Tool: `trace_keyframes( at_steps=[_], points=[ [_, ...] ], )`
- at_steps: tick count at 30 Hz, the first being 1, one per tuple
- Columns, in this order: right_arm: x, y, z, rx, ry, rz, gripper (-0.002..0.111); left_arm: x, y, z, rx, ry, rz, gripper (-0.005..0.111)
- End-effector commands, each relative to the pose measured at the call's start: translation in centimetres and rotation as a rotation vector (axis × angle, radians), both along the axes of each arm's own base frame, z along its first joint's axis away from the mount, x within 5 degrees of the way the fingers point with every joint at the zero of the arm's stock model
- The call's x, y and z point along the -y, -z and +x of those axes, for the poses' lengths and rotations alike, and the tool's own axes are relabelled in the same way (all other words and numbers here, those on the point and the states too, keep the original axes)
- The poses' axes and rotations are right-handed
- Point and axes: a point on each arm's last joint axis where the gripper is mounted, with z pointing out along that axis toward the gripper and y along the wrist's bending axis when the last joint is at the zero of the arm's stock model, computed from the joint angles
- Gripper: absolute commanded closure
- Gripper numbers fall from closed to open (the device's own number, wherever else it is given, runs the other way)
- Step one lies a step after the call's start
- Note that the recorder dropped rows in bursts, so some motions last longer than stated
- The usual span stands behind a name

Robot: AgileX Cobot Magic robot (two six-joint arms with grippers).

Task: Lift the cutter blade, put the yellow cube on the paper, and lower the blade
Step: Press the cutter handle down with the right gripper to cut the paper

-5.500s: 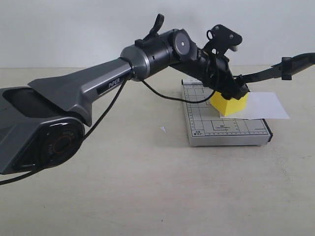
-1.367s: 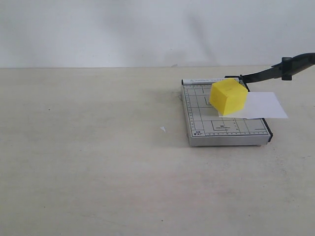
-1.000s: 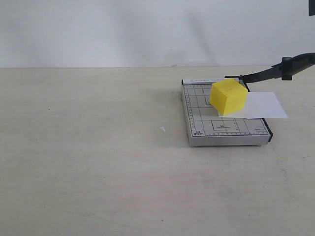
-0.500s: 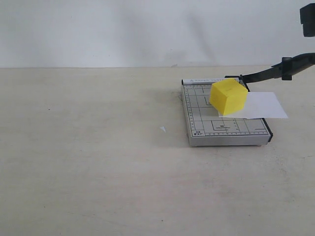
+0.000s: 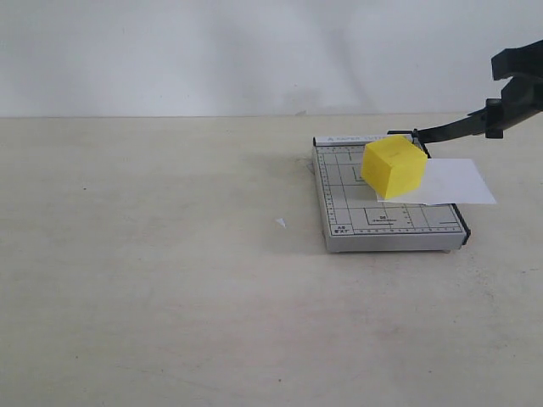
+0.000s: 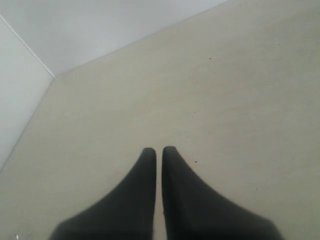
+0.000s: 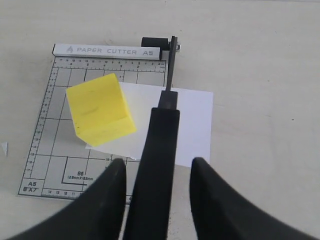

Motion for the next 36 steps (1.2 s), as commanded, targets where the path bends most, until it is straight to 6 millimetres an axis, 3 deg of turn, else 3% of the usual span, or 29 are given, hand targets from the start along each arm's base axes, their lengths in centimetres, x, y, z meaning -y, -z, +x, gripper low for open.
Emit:
trace_keyframes(
  at_steps=[1,5,11,17,23,29,36],
  points=[
    [-0.1,-0.2,0.1,0.001,0.005,0.008,0.079,0.0,-0.1,0.0,0.010,-0.003,-0.003,0.102],
    [-0.1,-0.1,0.0,-0.012,0.001,0.009,0.108,0.0,-0.1,0.0,0.010,-0.003,-0.003,0.102],
    [-0.3,0.3,-0.5,-0.071,-0.018,0.015,0.108,0.0,-0.1,0.0,0.011,-0.008,-0.025,0.102],
    [-0.4,1.4,-0.6,-0.158,-0.032,0.029,0.108,0.3,-0.3,0.1,0.039,-0.053,-0.268,0.102],
    [-0.5,5.4,-1.1,-0.276,-0.018,0.057,0.108,0.0,-0.5,0.1,0.070,-0.147,-0.491,0.102],
    [-0.8,9.3,-2.5,-0.353,0.000,0.098,0.108,-0.1,-0.5,0.1,0.071,-0.166,-0.497,0.102],
    [-2.5,12.6,-3.4,-0.424,-0.041,0.101,0.108,-0.1,-0.5,0.1,0.071,-0.166,-0.497,0.102]
  ],
)
